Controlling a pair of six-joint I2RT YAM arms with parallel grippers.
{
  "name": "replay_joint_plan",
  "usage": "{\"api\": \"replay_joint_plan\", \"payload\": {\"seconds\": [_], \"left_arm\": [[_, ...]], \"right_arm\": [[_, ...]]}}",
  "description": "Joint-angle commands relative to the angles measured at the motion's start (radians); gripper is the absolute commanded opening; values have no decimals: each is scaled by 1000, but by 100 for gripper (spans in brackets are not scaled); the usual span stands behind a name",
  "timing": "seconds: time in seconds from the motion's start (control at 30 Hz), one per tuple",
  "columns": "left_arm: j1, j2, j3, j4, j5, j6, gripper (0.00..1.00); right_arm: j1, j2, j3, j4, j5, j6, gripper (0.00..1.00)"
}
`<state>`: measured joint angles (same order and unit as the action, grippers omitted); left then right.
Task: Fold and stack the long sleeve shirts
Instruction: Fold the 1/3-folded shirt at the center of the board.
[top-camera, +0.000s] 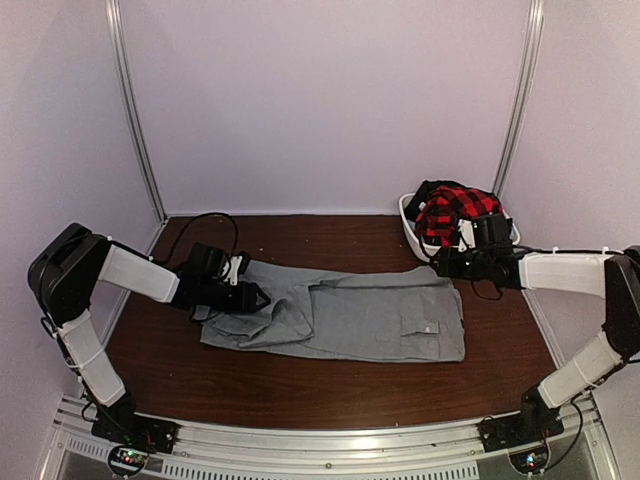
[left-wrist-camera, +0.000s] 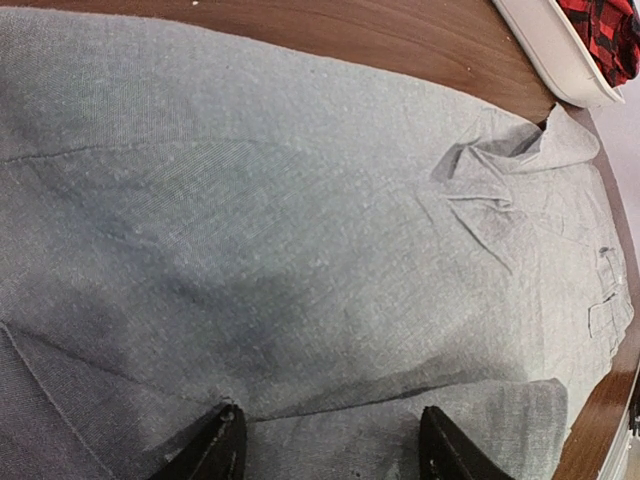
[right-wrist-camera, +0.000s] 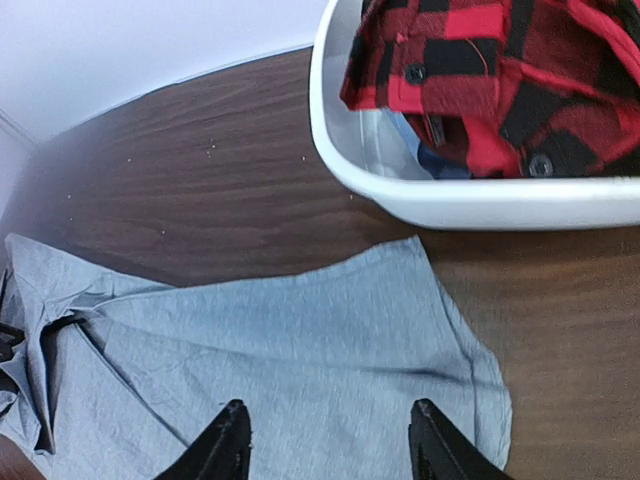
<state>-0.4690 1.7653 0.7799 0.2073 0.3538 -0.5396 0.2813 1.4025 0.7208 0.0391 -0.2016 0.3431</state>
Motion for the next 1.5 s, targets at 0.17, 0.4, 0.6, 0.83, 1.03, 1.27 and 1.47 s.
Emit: {"api": "replay_joint_plan", "payload": {"seconds": [0.17,0.4,0.6,0.83,1.03,1.27,1.47], "left_arm": [[-3,-4,26,-31,-10,20,61],[-3,-5,32,-36,-15,21,61],[-3,-3,28,-35,-18,23,61],[-3,-3,22,-33,-16,21,61],[-3,-4,15,-29,-16,23,61],[-3,-17,6,-28,-20,23,61],[-3,-16,5,-28,-18,25,61]], "right_arm": [[9,341,365,-215,196,-19,59],[7,467,453,-252,197,-23,59],[-7,553,483,-239,197,-42,59],[-22,612,499,-203,162,-93,56],[-27,603,469,-170,118,-137,43],[-27,572,423,-149,107,-135,14],[-28,471,331,-92,114,-130,5]]}}
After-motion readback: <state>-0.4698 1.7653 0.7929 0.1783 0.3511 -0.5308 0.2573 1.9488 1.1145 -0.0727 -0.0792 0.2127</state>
